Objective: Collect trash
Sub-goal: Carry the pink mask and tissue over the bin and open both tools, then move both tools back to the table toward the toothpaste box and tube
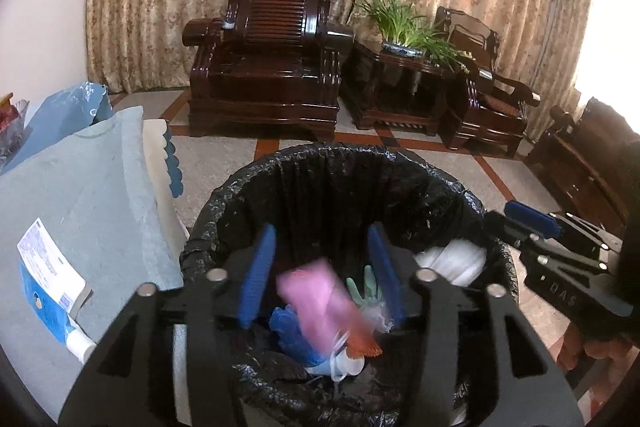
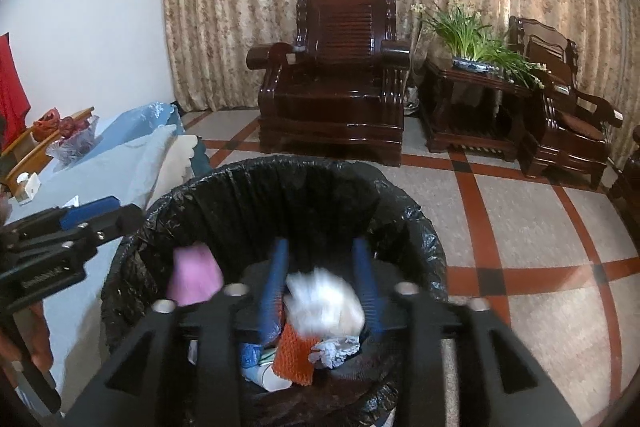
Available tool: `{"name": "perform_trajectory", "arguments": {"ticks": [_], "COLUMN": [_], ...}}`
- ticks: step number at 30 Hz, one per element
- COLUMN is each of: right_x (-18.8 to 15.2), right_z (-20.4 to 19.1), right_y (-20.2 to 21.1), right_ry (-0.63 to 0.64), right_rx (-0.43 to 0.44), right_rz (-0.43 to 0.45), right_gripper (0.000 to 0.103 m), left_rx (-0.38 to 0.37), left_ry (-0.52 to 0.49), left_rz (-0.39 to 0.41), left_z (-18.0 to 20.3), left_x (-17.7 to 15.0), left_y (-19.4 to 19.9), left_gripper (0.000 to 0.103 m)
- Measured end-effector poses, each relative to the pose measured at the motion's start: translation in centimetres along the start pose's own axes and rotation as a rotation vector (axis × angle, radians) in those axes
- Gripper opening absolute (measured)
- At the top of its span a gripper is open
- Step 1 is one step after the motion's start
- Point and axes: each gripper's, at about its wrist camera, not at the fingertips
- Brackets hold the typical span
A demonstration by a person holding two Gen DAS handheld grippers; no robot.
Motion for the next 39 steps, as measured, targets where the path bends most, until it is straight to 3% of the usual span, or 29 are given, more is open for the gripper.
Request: {"name": "perform_trajectory", "arguments": {"ticks": [1, 3, 4, 8, 16, 27, 39], "right_x": [-0.1, 0.0, 0.0, 0.1, 0.3, -1.3, -4.2], "right_z": [0.0, -0.1, -0.2, -1.1, -5.4, -13.9, -22.4], "right_y": [0.1, 0.2, 0.3, 0.9, 1.1, 0.5, -0.4], "right_ry": [-0.001, 0.001, 0.003, 0.015, 0.043, 0.122, 0.223], "right_rx": [0.0, 0.001, -0.003, 0.012, 0.103, 0.268, 0.42], "right_rz": [0.003, 0.007, 0.014, 0.05, 0.062, 0.024, -0.02], "right_gripper": [0.052, 0.077, 0.083, 0.094, 0.097, 0.097, 0.097], "left_rx": [0.006, 0.022, 0.032, 0.089, 0.239, 0.431, 0.543], "left_ry": [0.003, 0.006, 0.009, 0.042, 0.099, 0.178, 0.236], "left_rz": [0.004, 0.011, 0.015, 0.046, 0.071, 0.049, 0.023], "left_z": [-0.2, -0.5, -0.8, -2.5, -7.5, -14.1, -18.7], "left_x": [-0.1, -0.1, -0.1, -0.4, -2.3, -6.2, -9.8], "left_y": [0.2, 0.7, 1.1, 3.0, 7.9, 13.7, 17.0], "left_gripper": [0.06, 0.067, 0.074, 0.087, 0.093, 0.094, 0.094]}}
Point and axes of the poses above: each gripper's, at about its wrist camera, not at the fingertips, and y roughly against the way its jaws point, z to its right, x to its top, and after that the axes turned 12 degrees about -y, right-handed
